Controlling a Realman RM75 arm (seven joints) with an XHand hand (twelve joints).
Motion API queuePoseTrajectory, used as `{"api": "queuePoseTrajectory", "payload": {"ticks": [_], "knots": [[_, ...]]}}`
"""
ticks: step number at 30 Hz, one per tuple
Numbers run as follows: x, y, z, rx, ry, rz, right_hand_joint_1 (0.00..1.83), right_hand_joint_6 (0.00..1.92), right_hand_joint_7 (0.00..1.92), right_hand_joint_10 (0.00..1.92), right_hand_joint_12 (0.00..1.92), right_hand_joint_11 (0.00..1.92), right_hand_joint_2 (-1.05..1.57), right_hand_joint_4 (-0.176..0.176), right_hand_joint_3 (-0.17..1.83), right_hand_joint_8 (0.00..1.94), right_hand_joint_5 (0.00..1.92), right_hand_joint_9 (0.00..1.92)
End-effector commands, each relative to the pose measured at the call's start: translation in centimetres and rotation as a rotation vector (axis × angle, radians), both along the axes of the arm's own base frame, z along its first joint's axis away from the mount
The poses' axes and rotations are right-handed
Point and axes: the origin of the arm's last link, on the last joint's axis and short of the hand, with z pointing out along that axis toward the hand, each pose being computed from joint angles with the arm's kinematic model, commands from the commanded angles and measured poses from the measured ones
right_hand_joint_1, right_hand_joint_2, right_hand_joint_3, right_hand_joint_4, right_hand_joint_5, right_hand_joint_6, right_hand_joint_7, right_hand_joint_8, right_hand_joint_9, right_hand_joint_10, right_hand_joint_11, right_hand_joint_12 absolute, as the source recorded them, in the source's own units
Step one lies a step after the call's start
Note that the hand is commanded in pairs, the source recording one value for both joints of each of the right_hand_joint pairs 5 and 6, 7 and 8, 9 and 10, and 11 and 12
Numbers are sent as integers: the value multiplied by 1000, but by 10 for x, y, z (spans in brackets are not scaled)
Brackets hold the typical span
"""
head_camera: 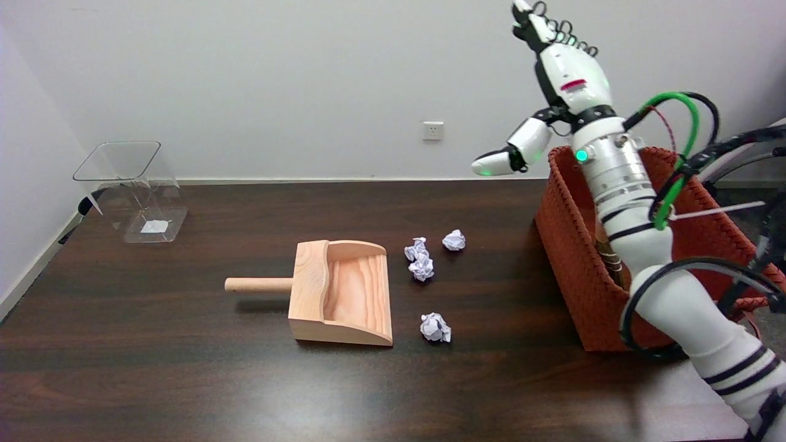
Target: Pick up the broom in the storage basket.
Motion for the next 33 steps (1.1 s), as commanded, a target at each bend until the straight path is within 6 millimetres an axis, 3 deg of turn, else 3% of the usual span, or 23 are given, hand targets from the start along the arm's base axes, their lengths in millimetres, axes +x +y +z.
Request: {"api": "queuePoseTrajectory", "payload": {"ticks": [1, 3, 7, 12, 15, 22, 26, 33], "knots": [[-49, 85, 70, -270, -215, -48, 992, 64, 280, 303, 239, 239, -602, 0, 851, 280, 64, 303], [-52, 102, 82, -308, -253, -26, 996, 63, 299, 331, 291, 291, -602, 0, 832, 299, 63, 331], [-48, 116, 94, -297, -301, 17, 1007, 71, 353, 404, 378, 378, -575, 0, 802, 353, 71, 404], [-45, 115, 90, -250, -321, 32, 1054, 100, 431, 485, 495, 495, -506, 0, 755, 431, 100, 485], [-32, 111, 95, -231, -317, 68, 1054, 106, 440, 497, 511, 511, -503, 0, 766, 440, 106, 497], [-15, 87, 90, -116, -360, 92, 1061, 132, 467, 532, 537, 537, -469, 0, 777, 467, 132, 532], [-29, 90, 84, -116, -382, 58, 1063, 137, 478, 538, 535, 535, -447, 0, 792, 478, 137, 538], [-51, 111, 85, -159, -456, 38, 1064, 134, 477, 529, 517, 517, -440, 0, 829, 477, 134, 529]]}}
